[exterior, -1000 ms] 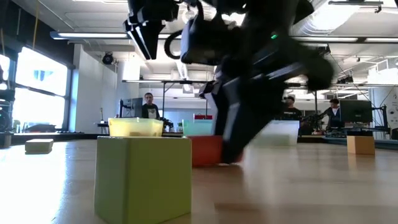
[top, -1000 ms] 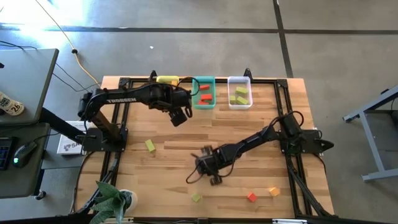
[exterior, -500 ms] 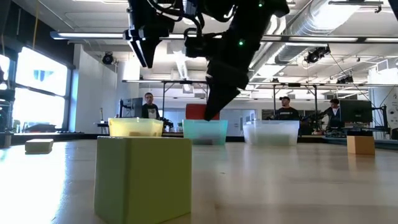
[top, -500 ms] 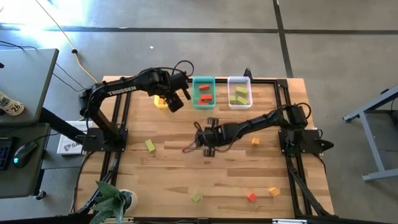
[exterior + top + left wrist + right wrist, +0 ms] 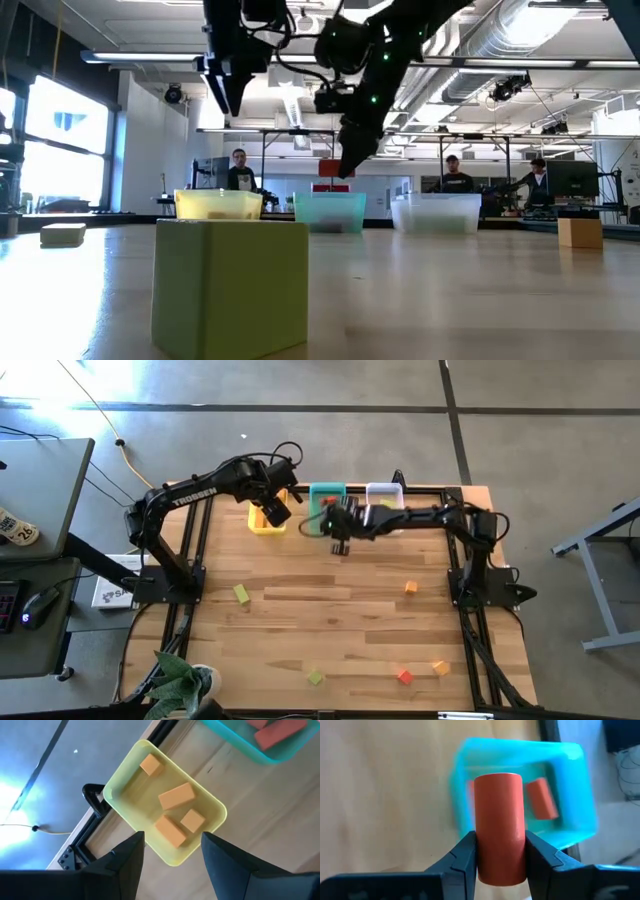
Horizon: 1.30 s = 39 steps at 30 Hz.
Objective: Sort & place blocks by color
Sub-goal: Put the orange block into the green bin
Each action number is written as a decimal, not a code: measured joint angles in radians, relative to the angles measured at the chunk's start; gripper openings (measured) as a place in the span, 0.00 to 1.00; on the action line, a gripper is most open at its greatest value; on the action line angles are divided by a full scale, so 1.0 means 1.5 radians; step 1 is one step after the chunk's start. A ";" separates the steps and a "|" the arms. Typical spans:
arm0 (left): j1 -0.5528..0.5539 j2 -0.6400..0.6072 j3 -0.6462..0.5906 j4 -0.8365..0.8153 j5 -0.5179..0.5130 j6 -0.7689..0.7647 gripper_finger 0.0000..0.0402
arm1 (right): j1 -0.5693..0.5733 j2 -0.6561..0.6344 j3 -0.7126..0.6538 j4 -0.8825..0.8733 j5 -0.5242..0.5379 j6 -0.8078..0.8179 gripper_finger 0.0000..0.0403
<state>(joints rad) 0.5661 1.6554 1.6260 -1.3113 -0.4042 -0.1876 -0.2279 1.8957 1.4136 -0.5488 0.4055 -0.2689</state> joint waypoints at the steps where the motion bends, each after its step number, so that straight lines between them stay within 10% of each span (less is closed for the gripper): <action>1: 0.003 0.000 0.000 0.002 0.002 0.000 0.46 | -0.014 0.000 0.000 0.007 -0.010 -0.012 0.25; 25: 0.011 0.000 0.000 0.058 0.048 -0.065 0.46 | -0.206 0.032 0.001 0.151 -0.384 0.177 0.25; 39: 0.010 0.000 0.000 0.061 0.058 -0.065 0.46 | -0.193 0.043 0.001 0.141 -0.306 0.139 0.40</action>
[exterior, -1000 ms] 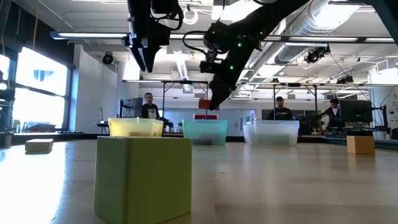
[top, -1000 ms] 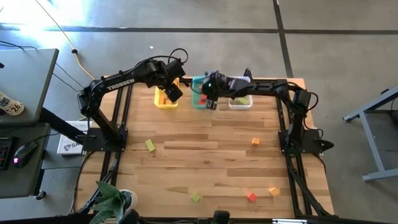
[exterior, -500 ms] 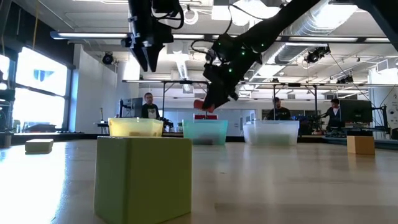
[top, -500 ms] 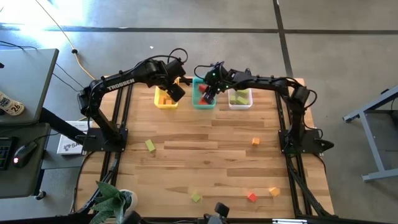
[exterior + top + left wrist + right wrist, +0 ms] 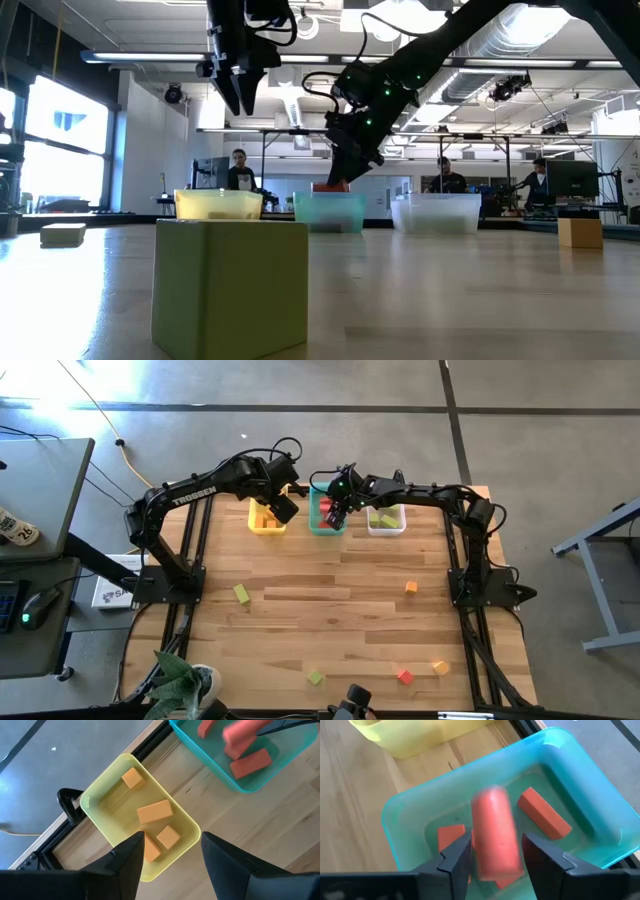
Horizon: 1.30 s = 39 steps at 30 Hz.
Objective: Sort & place blocks by color
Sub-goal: Put the orange block into the green bin, then put the light green block into the white bin
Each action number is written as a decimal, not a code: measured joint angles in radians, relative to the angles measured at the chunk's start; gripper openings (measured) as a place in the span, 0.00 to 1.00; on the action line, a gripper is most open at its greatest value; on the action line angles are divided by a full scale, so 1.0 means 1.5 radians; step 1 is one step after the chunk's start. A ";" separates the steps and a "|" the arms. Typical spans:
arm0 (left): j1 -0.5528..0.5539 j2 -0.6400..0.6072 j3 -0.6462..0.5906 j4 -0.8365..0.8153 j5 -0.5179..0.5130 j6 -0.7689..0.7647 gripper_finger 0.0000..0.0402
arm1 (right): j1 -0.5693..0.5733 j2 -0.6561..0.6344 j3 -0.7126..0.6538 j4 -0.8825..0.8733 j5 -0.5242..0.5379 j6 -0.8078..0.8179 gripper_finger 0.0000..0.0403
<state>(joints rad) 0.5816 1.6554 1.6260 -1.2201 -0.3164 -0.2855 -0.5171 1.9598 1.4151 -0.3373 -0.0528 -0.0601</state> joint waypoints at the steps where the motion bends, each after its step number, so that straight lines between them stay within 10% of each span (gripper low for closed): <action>1: 0.000 0.000 0.000 0.000 0.000 0.000 0.46 | 0.000 0.000 0.000 0.001 0.000 0.000 0.42; 20: -0.002 0.000 -0.004 -0.104 0.027 -0.200 0.57 | -0.001 -0.004 0.116 -0.166 0.027 -0.040 0.47; 39: -0.123 0.000 -0.209 -0.095 0.086 -0.464 0.57 | -0.001 -0.004 0.233 -0.278 0.025 0.049 0.47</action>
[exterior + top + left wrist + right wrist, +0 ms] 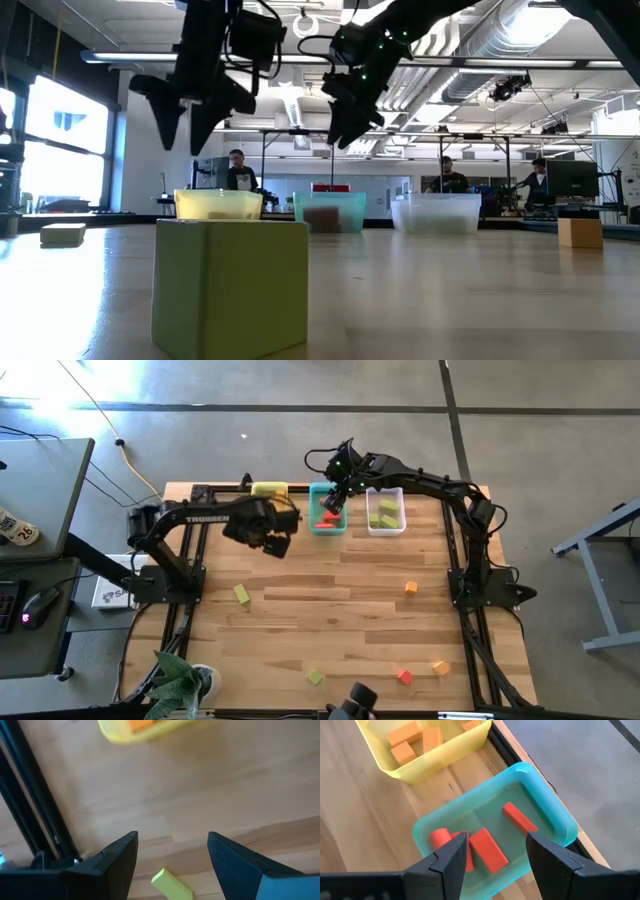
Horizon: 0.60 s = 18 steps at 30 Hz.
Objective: Sort & place blocks by color
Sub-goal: Put the light green block into the white bin
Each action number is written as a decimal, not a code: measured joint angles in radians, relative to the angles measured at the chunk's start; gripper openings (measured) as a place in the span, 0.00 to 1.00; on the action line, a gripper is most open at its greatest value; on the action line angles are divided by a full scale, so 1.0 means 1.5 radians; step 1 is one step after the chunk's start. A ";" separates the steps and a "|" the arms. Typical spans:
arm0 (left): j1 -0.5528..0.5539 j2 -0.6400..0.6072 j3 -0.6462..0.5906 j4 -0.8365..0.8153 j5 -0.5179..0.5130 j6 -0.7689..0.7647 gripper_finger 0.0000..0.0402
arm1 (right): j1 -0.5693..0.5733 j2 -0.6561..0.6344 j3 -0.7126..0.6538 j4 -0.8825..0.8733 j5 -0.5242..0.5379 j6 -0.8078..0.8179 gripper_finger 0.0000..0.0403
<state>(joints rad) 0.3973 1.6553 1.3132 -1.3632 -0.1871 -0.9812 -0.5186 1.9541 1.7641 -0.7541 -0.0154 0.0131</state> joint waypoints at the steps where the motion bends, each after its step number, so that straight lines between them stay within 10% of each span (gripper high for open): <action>1: -0.008 0.000 -0.012 0.001 0.000 -0.011 0.57 | 0.000 0.000 0.000 -0.002 0.000 0.008 0.47; 18: -0.175 0.000 -0.151 0.004 0.063 -0.249 0.57 | 0.039 0.000 0.000 -0.146 -0.002 0.051 0.47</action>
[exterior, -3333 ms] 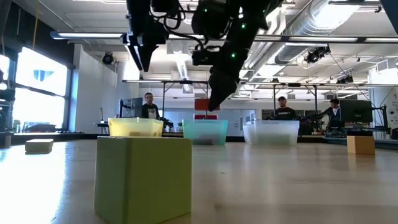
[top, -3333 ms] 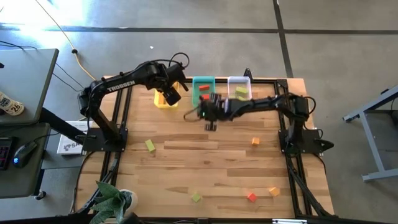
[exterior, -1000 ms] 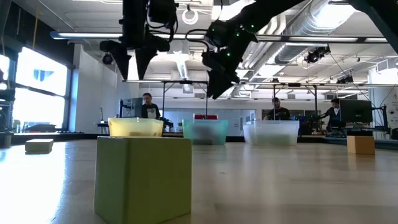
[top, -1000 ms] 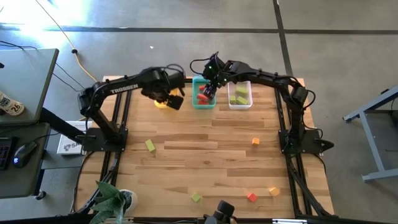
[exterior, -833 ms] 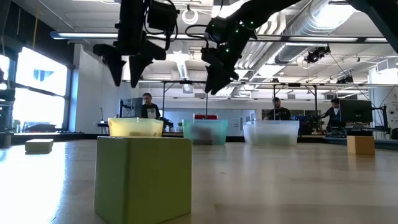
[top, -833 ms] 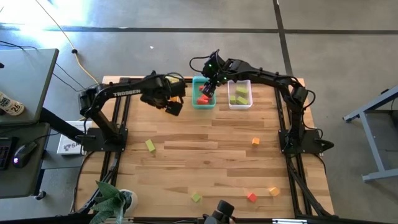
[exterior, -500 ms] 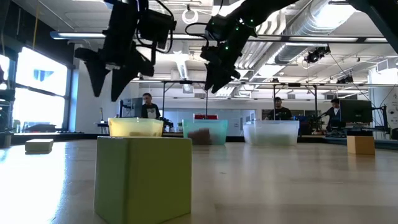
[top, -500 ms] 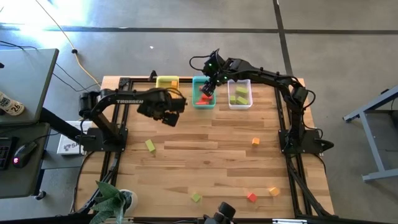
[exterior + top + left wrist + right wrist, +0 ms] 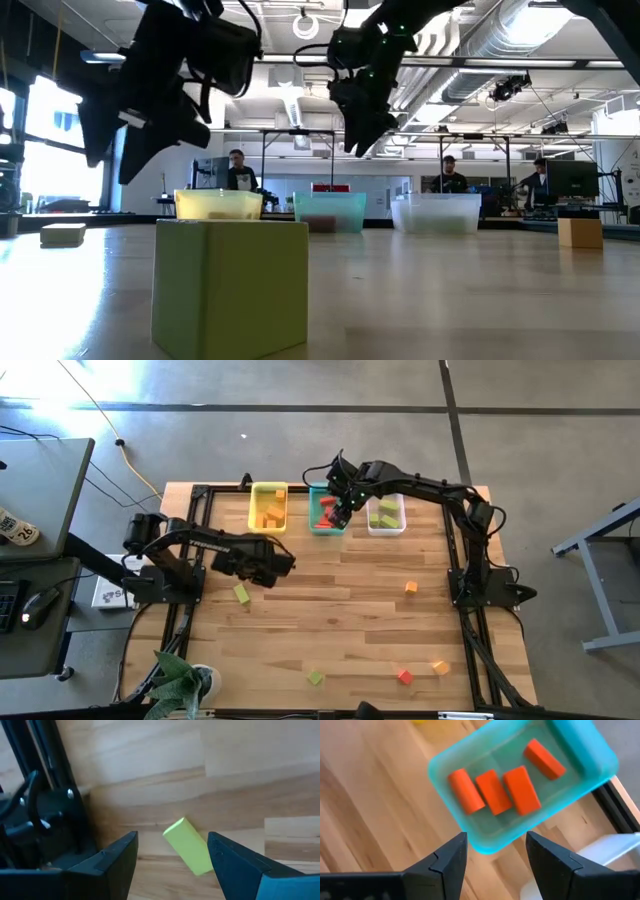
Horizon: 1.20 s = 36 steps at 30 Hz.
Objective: Sort & place blocks by color
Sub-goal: Put the light green block into the white bin
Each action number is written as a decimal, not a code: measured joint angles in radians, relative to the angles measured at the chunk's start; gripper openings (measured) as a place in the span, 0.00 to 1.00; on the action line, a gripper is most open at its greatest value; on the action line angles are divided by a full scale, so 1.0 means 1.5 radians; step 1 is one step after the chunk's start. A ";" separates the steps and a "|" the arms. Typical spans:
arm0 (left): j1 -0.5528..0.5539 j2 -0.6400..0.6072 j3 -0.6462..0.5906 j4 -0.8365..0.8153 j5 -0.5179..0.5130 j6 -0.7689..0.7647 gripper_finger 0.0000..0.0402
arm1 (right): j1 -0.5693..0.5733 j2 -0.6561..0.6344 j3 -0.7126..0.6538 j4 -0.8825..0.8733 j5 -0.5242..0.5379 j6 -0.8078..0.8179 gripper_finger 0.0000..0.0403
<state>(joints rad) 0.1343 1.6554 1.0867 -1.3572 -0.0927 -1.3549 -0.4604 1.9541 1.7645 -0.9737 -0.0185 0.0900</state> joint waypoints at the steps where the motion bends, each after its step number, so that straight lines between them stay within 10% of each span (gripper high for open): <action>1: -0.010 0.000 -0.006 0.004 0.000 -0.019 0.57 | 0.004 0.000 0.000 0.001 0.000 -0.007 0.47; 20: -0.165 0.000 -0.074 0.120 0.012 -0.385 0.57 | 0.033 0.000 0.000 -0.016 -0.008 -0.062 0.47; 36: -0.185 0.000 -0.074 0.140 -0.037 -0.483 0.57 | 0.033 0.000 0.000 -0.016 -0.011 -0.076 0.47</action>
<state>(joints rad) -0.1431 1.6558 0.9756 -1.1477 -0.1475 -2.0788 -0.4103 1.9545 1.7641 -0.9977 -0.0345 -0.0236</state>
